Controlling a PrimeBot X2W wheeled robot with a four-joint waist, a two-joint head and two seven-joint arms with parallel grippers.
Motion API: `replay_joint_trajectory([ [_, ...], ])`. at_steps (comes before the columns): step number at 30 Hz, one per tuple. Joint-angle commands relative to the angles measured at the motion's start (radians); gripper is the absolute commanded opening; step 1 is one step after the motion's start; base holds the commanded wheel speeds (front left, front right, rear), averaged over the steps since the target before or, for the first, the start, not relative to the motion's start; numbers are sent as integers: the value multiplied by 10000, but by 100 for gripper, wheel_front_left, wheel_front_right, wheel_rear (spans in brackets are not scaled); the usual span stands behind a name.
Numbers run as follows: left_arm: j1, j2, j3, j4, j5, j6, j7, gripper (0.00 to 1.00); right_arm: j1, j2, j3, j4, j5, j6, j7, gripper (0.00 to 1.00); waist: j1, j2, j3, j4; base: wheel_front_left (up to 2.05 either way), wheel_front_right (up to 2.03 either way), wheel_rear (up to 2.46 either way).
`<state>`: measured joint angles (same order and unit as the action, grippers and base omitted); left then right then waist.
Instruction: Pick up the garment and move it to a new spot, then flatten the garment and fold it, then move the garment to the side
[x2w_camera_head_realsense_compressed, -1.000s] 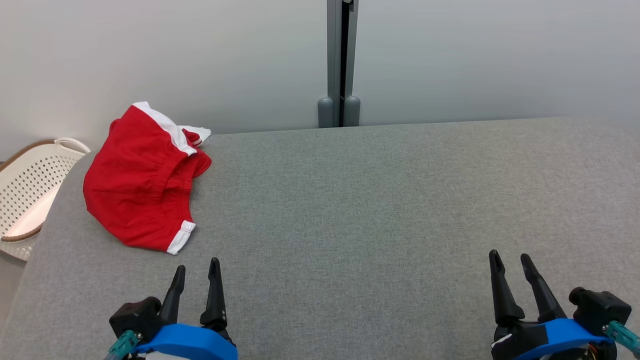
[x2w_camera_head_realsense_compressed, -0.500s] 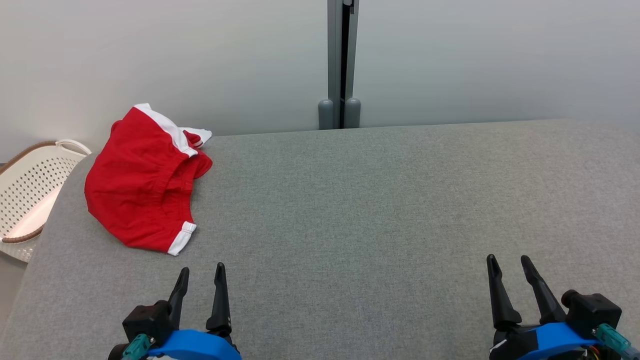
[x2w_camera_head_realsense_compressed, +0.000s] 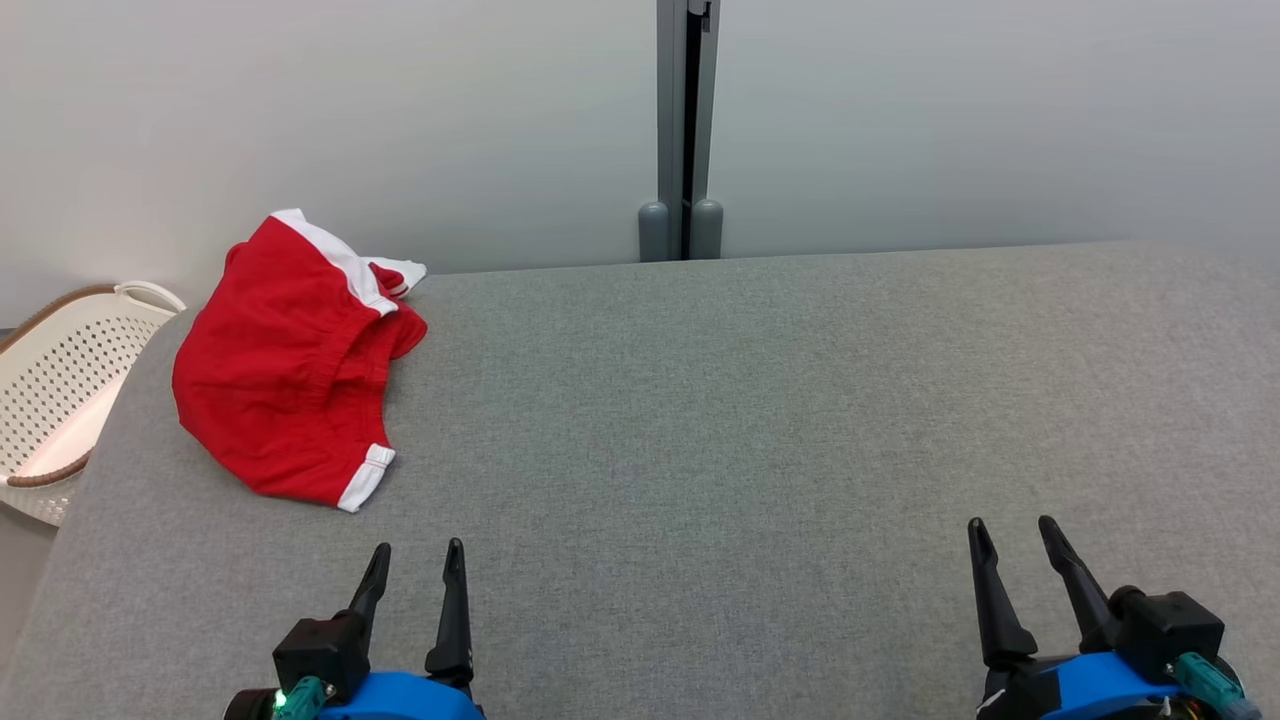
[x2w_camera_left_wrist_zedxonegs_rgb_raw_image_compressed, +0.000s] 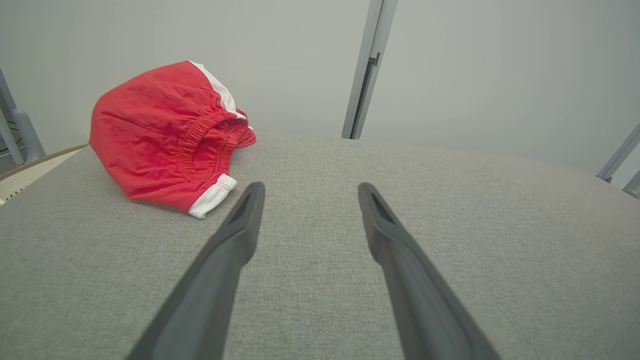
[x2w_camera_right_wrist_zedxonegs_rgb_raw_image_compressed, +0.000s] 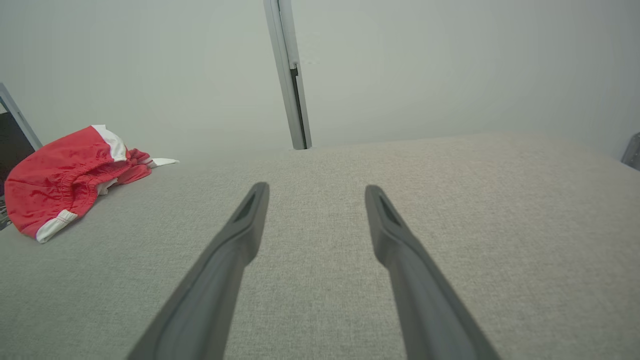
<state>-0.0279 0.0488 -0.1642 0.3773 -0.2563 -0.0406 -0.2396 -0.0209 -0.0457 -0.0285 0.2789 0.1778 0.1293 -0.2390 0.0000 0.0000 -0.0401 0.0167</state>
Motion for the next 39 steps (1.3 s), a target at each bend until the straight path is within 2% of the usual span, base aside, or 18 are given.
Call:
replay_joint_trajectory([
  [1, -167, 25, -10, 15, 154, 16, -76, 100, -144, -69, -2, 17, -167, 21, -84, 100, 0, 0, 0, 5, 0, 0, 0],
  [13, -178, 26, -77, 292, 789, 129, -283, 100, -196, -76, 64, 222, -807, 24, -285, 100, 0, 0, -3, 29, 0, 0, 0],
  [33, -232, 24, -106, 538, 653, 174, -273, 100, -189, -74, -7, 312, -494, 16, -280, 100, 0, 0, 63, 75, 0, 0, 0],
  [39, -375, 25, -185, 582, 677, 149, -273, 100, -111, -67, -75, 294, -405, 16, -279, 100, 0, 0, 97, 585, 0, 0, 0],
])
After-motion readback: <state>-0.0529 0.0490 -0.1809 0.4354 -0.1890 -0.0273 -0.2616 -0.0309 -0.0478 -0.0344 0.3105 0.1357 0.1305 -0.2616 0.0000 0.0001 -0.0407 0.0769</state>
